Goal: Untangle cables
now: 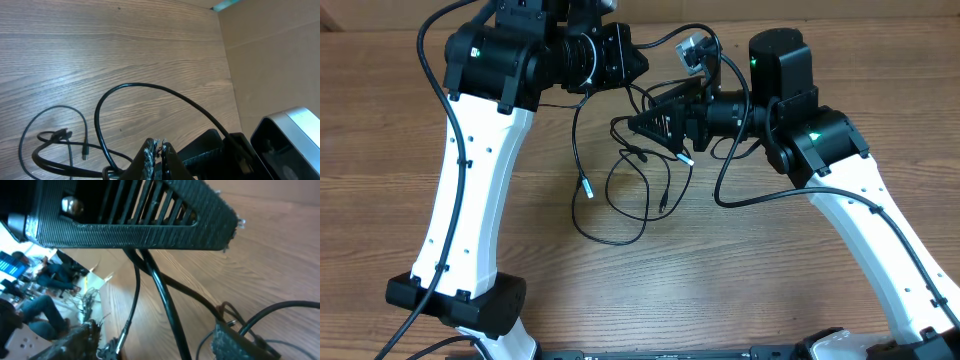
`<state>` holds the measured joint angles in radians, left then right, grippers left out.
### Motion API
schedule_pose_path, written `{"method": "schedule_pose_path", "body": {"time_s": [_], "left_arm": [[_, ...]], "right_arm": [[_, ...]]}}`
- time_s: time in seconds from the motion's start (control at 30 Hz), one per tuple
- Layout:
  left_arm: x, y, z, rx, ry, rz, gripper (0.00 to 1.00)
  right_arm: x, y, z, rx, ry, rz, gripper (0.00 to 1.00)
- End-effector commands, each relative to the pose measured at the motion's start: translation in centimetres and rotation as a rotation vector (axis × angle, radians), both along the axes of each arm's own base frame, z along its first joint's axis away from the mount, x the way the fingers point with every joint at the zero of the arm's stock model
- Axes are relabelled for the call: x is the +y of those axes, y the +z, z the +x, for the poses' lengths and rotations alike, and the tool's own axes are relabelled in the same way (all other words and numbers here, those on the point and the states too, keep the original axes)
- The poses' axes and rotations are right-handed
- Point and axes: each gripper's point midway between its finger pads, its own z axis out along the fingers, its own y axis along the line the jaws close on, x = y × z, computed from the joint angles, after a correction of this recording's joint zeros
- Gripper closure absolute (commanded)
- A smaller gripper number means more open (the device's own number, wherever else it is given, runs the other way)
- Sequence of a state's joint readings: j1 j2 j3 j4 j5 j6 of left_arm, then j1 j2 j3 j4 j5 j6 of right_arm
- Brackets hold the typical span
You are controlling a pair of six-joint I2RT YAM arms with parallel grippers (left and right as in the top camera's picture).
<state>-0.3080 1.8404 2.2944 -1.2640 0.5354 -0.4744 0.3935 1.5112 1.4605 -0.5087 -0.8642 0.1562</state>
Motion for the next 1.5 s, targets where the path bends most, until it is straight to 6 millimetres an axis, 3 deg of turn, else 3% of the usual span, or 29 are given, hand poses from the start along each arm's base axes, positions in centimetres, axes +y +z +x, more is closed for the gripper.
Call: {"method": "schedule_pose_path", "body": {"time_s": [0.0,0.1,0.13,0.33,0.57,0.73,1.1,1.3,1.47], "left_arm": [[-1.0,0.8,-0.5,0.008,-0.033,-0.052,0.95],[-0.9,1.0,-0.3,0.000,-0.031,-0.054,0.92],[-0.9,1.0,-0.3,-0.003,-0.030,-0.054,0.91],[1.6,0.3,1.3,-0.017,0.070,0.014,0.85],[9.2,-0.8,3.1,0.048,0.250,0.031,0.93],[12.3,-1.4,2.8,0.117,0.311,0.010,0.96],[13.5,-1.3,3.0,0.114,0.338,0.009,0.96],[13.7,-1.4,3.1,0.111,0.347,0.019,0.96],[13.5,-1.4,3.1,0.115,0.345,0.011,0.96]], "right_arm": [[0.1,1.6,0.1,-0.052,-0.006,0.009,0.55],[0.0,1.2,-0.1,-0.028,-0.005,0.000,0.91],[0.0,1.0,-0.2,-0.018,-0.005,-0.004,0.96],[-0.3,0.4,-0.7,0.026,0.003,-0.014,0.96],[-1.7,0.9,-0.3,0.052,0.011,0.024,0.96],[-3.1,0.8,0.8,0.108,-0.057,0.033,0.96],[-6.1,-0.7,1.9,0.250,-0.166,0.014,0.96],[-6.5,-0.9,2.1,0.290,-0.192,0.023,0.96],[-7.1,-1.8,2.6,0.554,-0.348,0.064,0.96]]}}
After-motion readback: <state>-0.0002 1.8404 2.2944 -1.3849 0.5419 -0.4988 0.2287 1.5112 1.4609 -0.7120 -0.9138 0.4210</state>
